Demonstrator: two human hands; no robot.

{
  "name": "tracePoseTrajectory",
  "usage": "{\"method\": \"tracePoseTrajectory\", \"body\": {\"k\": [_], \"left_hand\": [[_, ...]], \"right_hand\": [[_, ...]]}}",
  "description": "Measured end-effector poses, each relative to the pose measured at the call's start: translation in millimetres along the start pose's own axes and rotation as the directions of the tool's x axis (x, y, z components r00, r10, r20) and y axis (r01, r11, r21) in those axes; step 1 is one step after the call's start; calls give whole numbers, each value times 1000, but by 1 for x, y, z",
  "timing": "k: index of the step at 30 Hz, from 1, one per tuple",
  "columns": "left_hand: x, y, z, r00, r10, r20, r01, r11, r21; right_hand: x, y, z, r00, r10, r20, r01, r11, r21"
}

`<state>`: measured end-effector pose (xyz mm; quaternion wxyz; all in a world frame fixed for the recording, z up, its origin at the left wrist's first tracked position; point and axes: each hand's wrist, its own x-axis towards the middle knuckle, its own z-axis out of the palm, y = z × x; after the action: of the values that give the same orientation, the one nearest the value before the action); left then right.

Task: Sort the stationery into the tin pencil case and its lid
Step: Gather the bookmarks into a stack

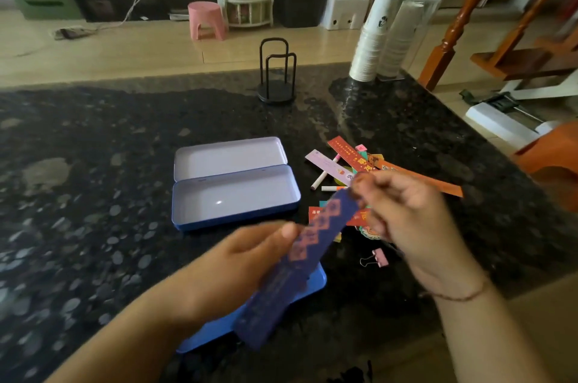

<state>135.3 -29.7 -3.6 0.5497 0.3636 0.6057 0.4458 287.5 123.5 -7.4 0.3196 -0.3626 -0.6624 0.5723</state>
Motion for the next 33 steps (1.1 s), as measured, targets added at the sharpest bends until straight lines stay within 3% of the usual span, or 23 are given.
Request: {"method": "tracePoseTrajectory", "body": {"k": [1,3,5,8,11,14,20,24,27,30,33], "left_hand": [[-3,-3,4,998,-47,39,51,993,-106],[-7,-10,9,997,-76,18,78,984,-162],[-6,-17,10,994,-97,-41,87,979,-185],[3,-25,5,981,-155,-114,98,913,-396],[16,-25,4,968,-231,-103,129,801,-584],[24,-28,5,962,-258,-87,160,793,-588],[36,-39,3,972,-229,-56,167,838,-520],[39,-43,-3,973,-218,-71,152,846,-511],[42,-48,-6,967,-225,-117,138,854,-502],[48,-47,-1,967,-254,-33,194,812,-550],[46,-42,12,954,-277,116,287,729,-622]], "right_hand": [[-2,0,10,999,2,38,-2,1000,-1],[-5,3,21,997,41,58,-41,999,-6],[-6,7,16,990,129,-49,-131,990,-58],[-3,20,-18,906,292,-307,-341,933,-117],[-8,39,-53,810,429,-400,-524,835,-165],[-11,53,-66,773,455,-443,-578,793,-194],[7,67,-63,788,428,-442,-505,861,-66],[15,58,-68,809,335,-484,-297,942,156],[15,41,-69,825,317,-468,-173,930,325],[14,31,-47,909,277,-312,-196,943,268],[12,30,-13,969,194,-151,-190,981,42]]}}
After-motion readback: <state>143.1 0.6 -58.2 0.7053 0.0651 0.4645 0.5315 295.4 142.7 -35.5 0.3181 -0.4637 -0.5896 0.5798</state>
